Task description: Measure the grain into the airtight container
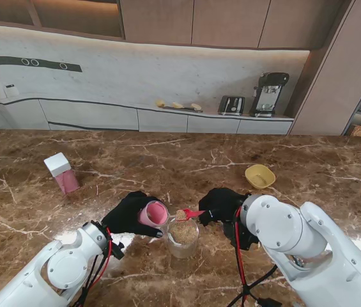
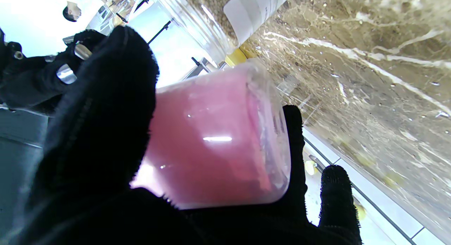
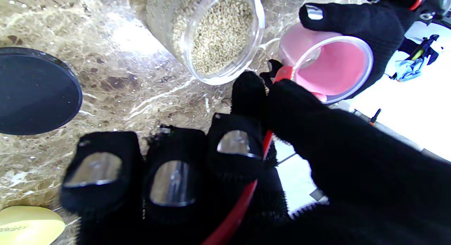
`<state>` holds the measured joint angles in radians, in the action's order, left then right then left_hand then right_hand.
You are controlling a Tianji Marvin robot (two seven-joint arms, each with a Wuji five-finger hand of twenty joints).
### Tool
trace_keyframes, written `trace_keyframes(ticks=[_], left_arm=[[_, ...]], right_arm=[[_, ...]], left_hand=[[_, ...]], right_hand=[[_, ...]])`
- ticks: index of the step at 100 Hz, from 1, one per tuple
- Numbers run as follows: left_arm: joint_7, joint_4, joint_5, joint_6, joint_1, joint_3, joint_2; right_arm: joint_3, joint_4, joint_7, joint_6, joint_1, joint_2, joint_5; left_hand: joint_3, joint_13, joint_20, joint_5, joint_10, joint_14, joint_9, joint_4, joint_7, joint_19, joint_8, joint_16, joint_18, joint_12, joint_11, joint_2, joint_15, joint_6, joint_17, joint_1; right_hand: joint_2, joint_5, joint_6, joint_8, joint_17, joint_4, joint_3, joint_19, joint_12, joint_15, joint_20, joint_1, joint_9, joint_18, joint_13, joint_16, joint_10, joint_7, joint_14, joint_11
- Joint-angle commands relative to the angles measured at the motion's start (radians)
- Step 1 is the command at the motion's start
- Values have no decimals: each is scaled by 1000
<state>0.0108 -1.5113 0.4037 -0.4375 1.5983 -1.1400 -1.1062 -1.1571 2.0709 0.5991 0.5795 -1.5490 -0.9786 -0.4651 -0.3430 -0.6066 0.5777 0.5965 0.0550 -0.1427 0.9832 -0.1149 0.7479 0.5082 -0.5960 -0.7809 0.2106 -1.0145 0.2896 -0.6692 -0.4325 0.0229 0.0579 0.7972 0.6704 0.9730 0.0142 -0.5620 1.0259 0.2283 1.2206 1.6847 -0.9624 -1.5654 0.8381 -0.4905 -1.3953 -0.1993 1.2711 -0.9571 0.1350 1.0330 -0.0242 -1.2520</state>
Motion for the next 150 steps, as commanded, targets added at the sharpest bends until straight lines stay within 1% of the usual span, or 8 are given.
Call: trace_keyframes(ticks=[1, 27, 107, 120, 129, 146, 148, 150], left_arm=[[3, 3, 1, 2, -1, 3, 0], [8, 4, 1, -1, -4, 6, 1], [9, 4, -3, -6, -4, 16, 1], [8, 4, -1, -7, -4, 15, 1], [7, 5, -1, -8, -3, 15, 1], [6, 6, -2, -7, -3, 15, 1], [6, 5, -2, -7, -2, 15, 1], [6, 5, -2, -7, -2, 14, 1]], right_arm=[[4, 9, 9, 4, 5, -6, 11], [37, 7, 3, 6, 44, -8, 25], [172, -76, -27, 25, 149, -15, 69], [186, -80, -26, 25, 157, -15, 65], [191, -83, -29, 21, 157, -16, 66], [197, -93, -14, 4, 159, -12, 81], [197, -94, -9, 2, 160, -11, 84], [197, -94, -4, -1, 161, -10, 85]], left_hand=[[-272, 23, 5, 186, -101, 17, 104, -35, 144, -28, -22, 7, -4, -12, 22, 197, 32, 268, 19, 111], [-269, 21, 5, 185, -104, 22, 103, -35, 144, -28, -23, 7, -5, -13, 23, 199, 32, 271, 18, 111], [-272, 20, 5, 186, -100, 18, 106, -35, 144, -27, -22, 6, -3, -13, 23, 197, 32, 269, 19, 111], [-271, 21, 4, 187, -100, 15, 105, -35, 144, -29, -23, 6, -2, -13, 22, 197, 32, 268, 20, 111], [-272, 21, 4, 187, -100, 18, 105, -35, 143, -30, -22, 7, -3, -13, 22, 197, 32, 268, 20, 111], [-271, 22, 4, 185, -102, 18, 104, -35, 143, -31, -23, 7, -4, -13, 22, 197, 32, 269, 19, 111], [-271, 22, 4, 186, -102, 17, 104, -35, 144, -31, -23, 7, -4, -13, 22, 197, 33, 268, 19, 112], [-271, 21, 4, 186, -102, 19, 104, -35, 144, -31, -23, 7, -3, -13, 22, 198, 32, 269, 19, 111]], right_hand=[[-3, 21, -19, -16, 14, -36, 9, 81, -2, -48, -2, -14, -50, -31, 44, -32, -1, 17, -18, -28], [-3, 21, -19, -17, 15, -35, 9, 80, -2, -48, -2, -15, -50, -33, 44, -32, -1, 17, -19, -28], [-1, 21, -18, -15, 15, -33, 10, 80, -4, -48, -2, -13, -50, -33, 44, -32, -1, 15, -19, -27], [12, 23, -9, 9, 23, -33, 8, 78, -5, -48, -4, 0, -50, -26, 44, -32, 3, -1, -27, -30], [12, 14, 0, 34, 28, -30, -12, 77, -7, -50, -6, 12, -50, -25, 44, -34, 6, -12, -32, -34], [4, 14, -8, 71, 29, -23, -110, 75, -7, -49, -10, 7, -50, -25, 44, -35, 8, -32, -32, -37], [2, 14, -13, 75, 27, -21, -122, 71, -5, -46, -11, 4, -50, -27, 44, -34, -8, -37, -30, -34], [-5, 13, -16, 77, 22, -18, -128, 68, -4, -43, -11, 3, -49, -28, 43, -33, -11, -41, -28, -32]])
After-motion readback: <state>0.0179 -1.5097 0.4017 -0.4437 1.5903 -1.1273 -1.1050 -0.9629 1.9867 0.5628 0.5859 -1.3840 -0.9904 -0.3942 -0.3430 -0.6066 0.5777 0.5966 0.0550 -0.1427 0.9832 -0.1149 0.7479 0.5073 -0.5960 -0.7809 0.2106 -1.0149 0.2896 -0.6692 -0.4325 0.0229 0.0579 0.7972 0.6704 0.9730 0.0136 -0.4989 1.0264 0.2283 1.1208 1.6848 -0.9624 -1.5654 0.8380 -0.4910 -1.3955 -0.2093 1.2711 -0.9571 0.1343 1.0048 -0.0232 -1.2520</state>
